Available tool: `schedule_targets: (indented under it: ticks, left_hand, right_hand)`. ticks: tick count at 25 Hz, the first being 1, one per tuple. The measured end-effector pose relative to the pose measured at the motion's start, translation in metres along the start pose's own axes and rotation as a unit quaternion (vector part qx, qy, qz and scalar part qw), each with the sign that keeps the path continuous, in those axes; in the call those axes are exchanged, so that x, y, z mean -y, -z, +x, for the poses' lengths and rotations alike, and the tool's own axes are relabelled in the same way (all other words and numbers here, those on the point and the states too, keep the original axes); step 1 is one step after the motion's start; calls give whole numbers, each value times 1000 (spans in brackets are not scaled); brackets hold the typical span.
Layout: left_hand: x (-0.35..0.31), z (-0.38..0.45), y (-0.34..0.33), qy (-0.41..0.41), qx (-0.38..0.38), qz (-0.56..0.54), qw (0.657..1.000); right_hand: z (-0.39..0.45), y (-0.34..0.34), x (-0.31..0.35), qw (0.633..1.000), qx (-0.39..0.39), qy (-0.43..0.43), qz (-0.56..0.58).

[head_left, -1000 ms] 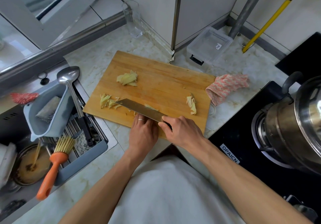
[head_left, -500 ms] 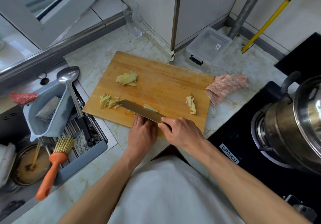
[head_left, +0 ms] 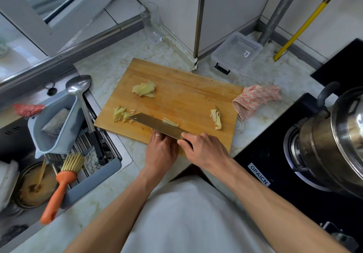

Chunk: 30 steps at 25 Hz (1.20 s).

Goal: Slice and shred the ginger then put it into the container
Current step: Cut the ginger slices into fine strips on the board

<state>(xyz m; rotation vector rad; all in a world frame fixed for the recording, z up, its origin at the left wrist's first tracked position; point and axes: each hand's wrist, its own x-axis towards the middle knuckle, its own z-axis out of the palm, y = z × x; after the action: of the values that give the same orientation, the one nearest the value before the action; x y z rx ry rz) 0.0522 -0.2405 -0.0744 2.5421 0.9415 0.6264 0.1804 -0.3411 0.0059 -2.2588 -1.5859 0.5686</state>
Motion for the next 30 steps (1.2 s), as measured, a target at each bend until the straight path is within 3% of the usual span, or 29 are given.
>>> schedule_targets:
  ticks: [23, 30]
  left_hand:
    - [4, 1, -5, 0, 16, -5, 1000]
    - [0, 0, -3, -21, -37, -21, 999]
  right_hand:
    - [6, -2, 5, 1000, 9, -4, -6]
    - [2, 2, 8, 999, 26, -19, 8]
